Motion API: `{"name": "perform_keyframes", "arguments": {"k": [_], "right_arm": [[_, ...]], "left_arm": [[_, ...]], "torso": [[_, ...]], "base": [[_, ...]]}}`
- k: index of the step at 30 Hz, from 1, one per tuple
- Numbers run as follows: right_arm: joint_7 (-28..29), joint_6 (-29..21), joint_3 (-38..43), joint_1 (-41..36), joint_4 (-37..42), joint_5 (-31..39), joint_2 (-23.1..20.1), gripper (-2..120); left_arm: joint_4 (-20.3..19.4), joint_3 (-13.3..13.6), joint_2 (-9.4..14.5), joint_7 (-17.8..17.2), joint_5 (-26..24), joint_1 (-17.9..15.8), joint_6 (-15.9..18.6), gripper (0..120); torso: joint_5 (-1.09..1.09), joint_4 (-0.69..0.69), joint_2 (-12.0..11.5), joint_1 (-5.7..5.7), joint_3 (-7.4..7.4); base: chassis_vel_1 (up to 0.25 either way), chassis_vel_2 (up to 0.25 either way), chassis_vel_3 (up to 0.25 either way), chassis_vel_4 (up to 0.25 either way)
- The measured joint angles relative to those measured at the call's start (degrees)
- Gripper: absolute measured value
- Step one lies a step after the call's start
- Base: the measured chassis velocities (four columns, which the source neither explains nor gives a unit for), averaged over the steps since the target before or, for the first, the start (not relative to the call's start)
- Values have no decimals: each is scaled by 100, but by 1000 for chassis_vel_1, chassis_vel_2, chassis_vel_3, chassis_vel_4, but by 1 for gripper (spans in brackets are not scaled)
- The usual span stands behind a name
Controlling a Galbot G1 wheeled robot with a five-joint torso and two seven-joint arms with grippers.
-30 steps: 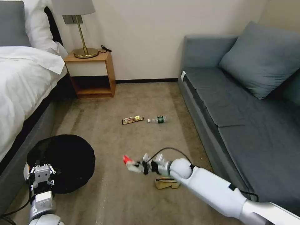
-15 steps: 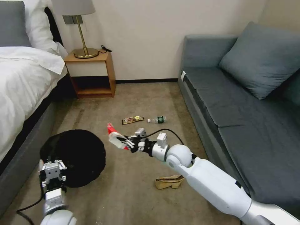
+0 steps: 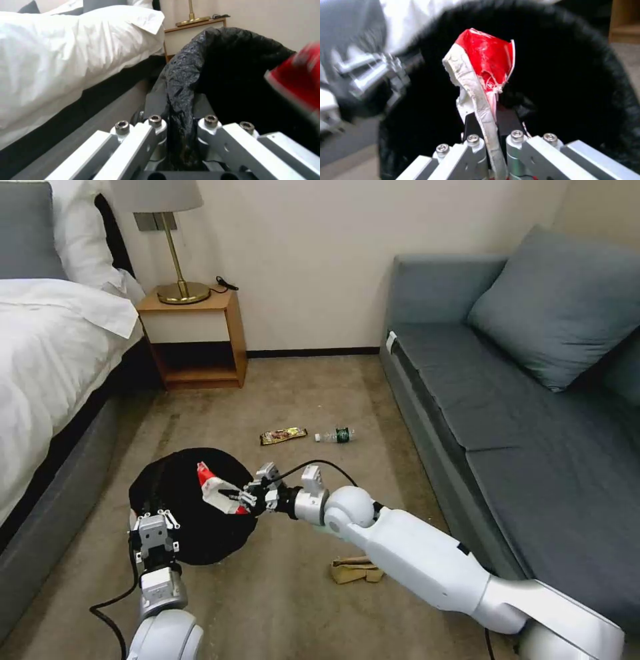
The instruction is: Pick up the trash bin, then pick up the garbage on the floor and place it into the trash bin.
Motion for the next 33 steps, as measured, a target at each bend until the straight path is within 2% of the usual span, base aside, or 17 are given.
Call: {"name": "perform_keyframes", "arguments": {"k": [2,6,8,9,13,14,18,19,23,24,27,28,30,31,32,33], "right_arm": [[-4,38,-51,29,-120,-92,66,5],[-4,118,-188,134,-413,-277,277,14],[7,159,-208,187,-574,-360,400,23],[7,159,-208,187,-574,-360,400,23],[44,225,-204,232,-821,-459,517,42],[44,225,-204,232,-821,-459,517,42],[129,311,-151,196,-875,-501,506,62],[129,311,-151,196,-875,-501,506,62],[139,334,-53,143,-711,-518,405,79],[139,334,-53,143,-711,-518,405,79],[147,289,45,164,-415,-520,47,93],[147,289,45,164,-415,-520,47,93],[144,198,50,207,-227,-593,-338,99],[113,52,63,219,-116,-683,-666,99],[113,52,63,219,-116,-683,-666,99],[43,-106,82,218,-50,-741,-909,100]], "left_arm": [[-1,1,3,11,-4,0,0,0],[1,0,9,114,-36,14,-29,0],[5,0,9,158,-45,37,-62,0],[5,0,9,158,-45,37,-62,0],[33,-26,34,175,-68,48,-106,0],[33,-26,34,175,-68,48,-106,0],[84,-97,127,184,-99,79,-173,0],[84,-97,127,184,-99,79,-173,0],[105,-149,165,190,-132,99,-209,0],[105,-149,165,190,-132,99,-209,0],[116,-191,179,191,-133,114,-227,0],[116,-191,179,191,-133,114,-227,0],[116,-217,191,192,-138,127,-243,0],[115,-231,192,190,-146,135,-258,0],[115,-231,192,190,-146,135,-258,0],[115,-238,190,190,-149,145,-273,0]], "torso": [[0,0,0,0,0],[-1,0,0,0,0],[-1,1,0,0,0],[-1,1,0,0,0],[-1,0,0,0,0],[-1,0,0,0,0],[-1,0,0,0,0],[-1,0,0,0,0],[1,1,0,0,0],[1,1,0,0,0],[1,1,0,0,0],[1,1,0,0,0],[2,1,0,0,0],[2,1,0,0,0],[2,1,0,0,0],[2,-1,0,0,0]], "base": [[0,0,0,0],[0,0,0,0],[0,0,0,0],[0,0,0,0],[0,0,0,0],[0,0,0,0],[0,0,0,0],[0,0,0,0],[0,0,0,0],[0,0,0,0],[0,0,0,0],[0,0,0,0],[0,0,0,0],[0,0,0,0],[0,0,0,0],[0,0,0,0]]}}
